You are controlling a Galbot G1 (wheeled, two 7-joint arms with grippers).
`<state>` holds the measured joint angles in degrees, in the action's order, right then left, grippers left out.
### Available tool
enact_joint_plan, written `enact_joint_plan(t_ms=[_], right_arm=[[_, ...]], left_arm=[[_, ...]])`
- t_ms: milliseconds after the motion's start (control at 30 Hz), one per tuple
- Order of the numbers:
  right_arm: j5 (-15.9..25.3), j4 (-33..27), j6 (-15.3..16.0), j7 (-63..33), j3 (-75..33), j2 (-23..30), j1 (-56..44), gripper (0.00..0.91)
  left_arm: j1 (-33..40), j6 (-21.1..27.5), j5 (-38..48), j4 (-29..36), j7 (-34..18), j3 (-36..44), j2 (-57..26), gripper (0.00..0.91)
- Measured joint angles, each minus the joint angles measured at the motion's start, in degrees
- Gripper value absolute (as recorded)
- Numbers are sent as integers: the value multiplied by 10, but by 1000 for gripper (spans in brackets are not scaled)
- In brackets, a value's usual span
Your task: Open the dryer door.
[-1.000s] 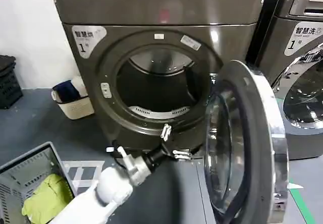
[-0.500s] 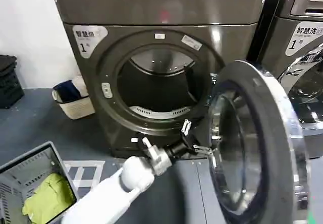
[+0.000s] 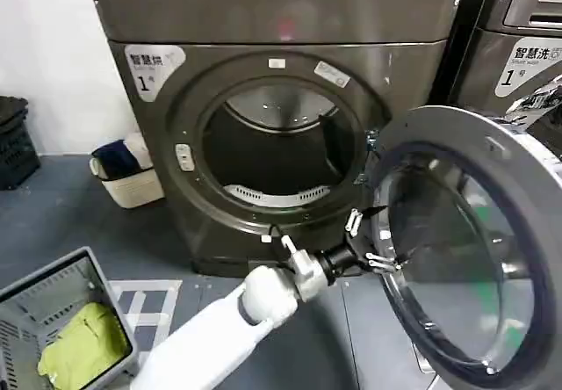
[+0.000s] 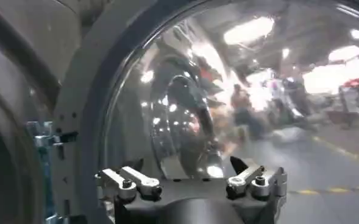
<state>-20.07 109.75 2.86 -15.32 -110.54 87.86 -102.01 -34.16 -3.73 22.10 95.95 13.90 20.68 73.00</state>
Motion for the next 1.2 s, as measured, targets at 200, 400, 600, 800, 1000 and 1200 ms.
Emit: enact_joint_plan(t_ms=[200,400,600,800,1000,1200], right_arm=[[12,-41,-26,-19,-24,-12,-1,907],[13,-93,-52,-35,-47,-23,-4,907],[14,-122,-64,-40,-66,-24,-9,907],[15,-122,-65,-38,-71,-19,-11,907],[15,-119,-65,-36,-72,-16,-12,907],[15,-116,-65,-33,-68,-15,-12,907]], left_arm=[[17,-1,-2,-19,0,12,20,907],[31,-2,-4,-40,-1,23,40,907],[42,-2,-7,-57,-2,31,61,907],[48,-2,-8,-68,-4,35,74,907],[50,-2,-10,-75,-6,35,82,907],[51,0,-10,-74,-8,34,86,907]])
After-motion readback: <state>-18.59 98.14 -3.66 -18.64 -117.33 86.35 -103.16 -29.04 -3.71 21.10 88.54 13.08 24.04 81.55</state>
